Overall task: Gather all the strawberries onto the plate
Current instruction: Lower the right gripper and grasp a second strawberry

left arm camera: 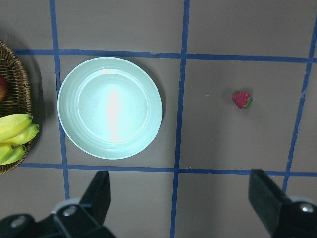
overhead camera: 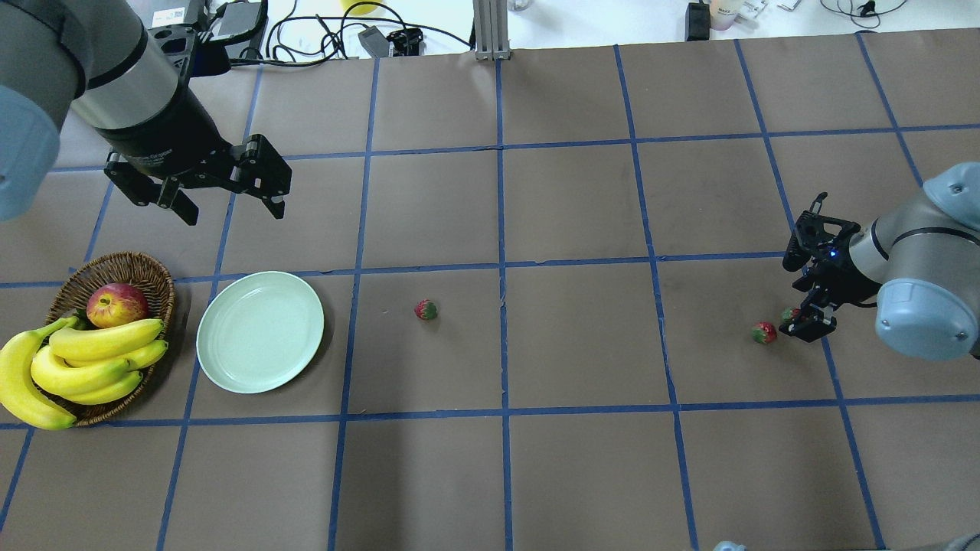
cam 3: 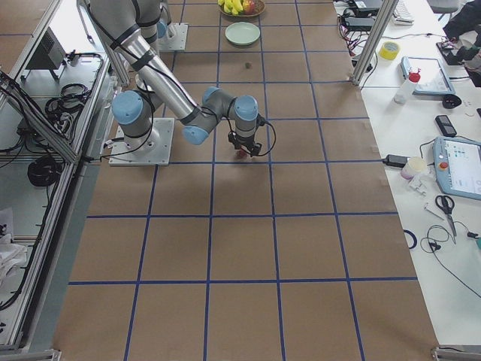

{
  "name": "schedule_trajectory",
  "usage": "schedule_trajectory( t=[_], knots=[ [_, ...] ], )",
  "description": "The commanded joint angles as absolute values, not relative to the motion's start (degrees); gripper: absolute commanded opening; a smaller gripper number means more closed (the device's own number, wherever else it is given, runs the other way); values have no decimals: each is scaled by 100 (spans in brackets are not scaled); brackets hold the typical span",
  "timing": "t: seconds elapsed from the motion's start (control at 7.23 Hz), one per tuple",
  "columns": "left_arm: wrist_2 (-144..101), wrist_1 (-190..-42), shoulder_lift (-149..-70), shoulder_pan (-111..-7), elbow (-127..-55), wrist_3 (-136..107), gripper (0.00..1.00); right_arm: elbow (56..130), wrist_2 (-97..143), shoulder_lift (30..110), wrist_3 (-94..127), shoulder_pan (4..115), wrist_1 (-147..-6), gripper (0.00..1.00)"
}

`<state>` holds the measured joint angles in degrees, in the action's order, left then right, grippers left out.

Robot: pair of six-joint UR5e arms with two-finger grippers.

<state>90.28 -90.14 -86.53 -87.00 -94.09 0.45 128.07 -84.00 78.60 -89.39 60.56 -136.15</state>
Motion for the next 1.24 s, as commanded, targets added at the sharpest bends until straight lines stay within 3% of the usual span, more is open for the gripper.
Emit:
schedule_trajectory(
  t=[0.0, 0.14, 0.41, 1.11],
  knots=[
    [8966, -8983, -8727, -8718, -9378, -86, 100, 12797, -8664, 7752, -8886, 6056, -13632, 64],
    [9017, -8852, -8710, -8745, -9421, -70, 100, 12797, -8683, 7761, -8764, 6056, -13632, 48],
    [9044, -8842, -8684, -8719, -9431, -9, 100, 12797, -8675, 7778, -8606, 6064, -13641, 26],
    [9062, -8842, -8666, -8710, -9439, 9, 100, 12262, -8596, 7866, -7526, 6213, -13517, 22]
  ],
)
